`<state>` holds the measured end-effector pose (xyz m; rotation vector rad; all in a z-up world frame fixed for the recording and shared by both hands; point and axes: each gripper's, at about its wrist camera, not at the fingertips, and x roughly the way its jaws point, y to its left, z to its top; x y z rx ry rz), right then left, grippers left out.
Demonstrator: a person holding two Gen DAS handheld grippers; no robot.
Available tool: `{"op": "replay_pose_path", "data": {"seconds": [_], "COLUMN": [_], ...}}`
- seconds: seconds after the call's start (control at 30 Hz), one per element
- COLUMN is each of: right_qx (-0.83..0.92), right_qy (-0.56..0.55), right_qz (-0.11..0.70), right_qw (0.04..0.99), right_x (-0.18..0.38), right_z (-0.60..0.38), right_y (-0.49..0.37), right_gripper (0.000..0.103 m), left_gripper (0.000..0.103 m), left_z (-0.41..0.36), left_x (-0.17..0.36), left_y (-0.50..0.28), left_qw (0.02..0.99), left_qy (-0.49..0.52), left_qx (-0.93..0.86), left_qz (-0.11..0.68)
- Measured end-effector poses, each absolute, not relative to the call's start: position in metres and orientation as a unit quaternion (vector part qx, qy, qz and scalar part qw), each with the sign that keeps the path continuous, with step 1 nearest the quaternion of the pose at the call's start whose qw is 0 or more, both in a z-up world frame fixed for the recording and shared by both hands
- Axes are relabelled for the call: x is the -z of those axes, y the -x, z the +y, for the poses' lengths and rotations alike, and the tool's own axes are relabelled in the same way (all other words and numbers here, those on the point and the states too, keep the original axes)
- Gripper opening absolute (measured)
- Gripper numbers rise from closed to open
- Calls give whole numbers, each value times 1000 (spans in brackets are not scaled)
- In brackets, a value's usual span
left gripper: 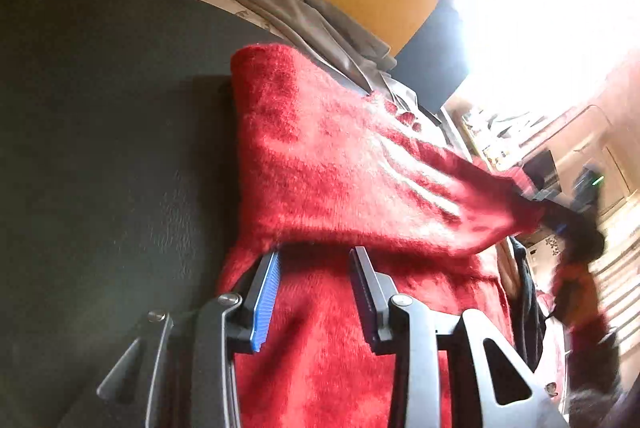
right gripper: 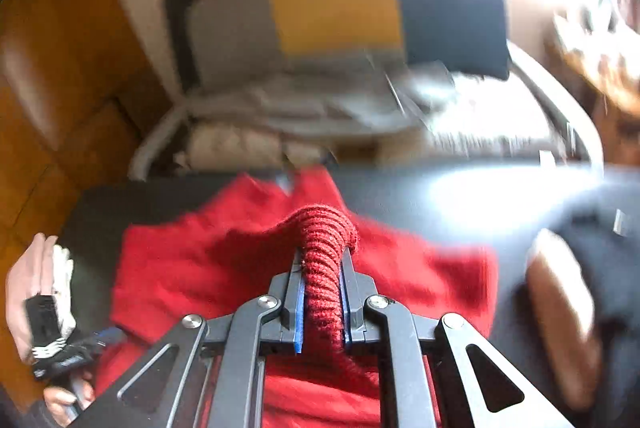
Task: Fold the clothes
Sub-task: 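Grasp the ribbed cuff with the right gripper and lay it onto the folded sweater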
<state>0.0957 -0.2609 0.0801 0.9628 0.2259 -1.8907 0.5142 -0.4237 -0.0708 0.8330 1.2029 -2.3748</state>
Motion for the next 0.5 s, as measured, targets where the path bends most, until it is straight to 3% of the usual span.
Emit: {"op": "replay_pose_path", "data": {"seconds": [0.2, 0.5], "right_qx": [761, 753], "right_qy": [-491, -462], "right_qz": [42, -14], "right_qw": [421, 468], "right_x": [4, -35], "right_z": [-214, -191], "right_y": [-46, -57], "right_gripper": [14, 14], "left_gripper": [35, 35], "left_z": [-425, -428], "left_x": [67, 43], "left_y": [-522, -513], "left_qw": [175, 183], "left_qy": [-285, -281], "left_qx": [835, 841], "left_qz": [437, 424]}}
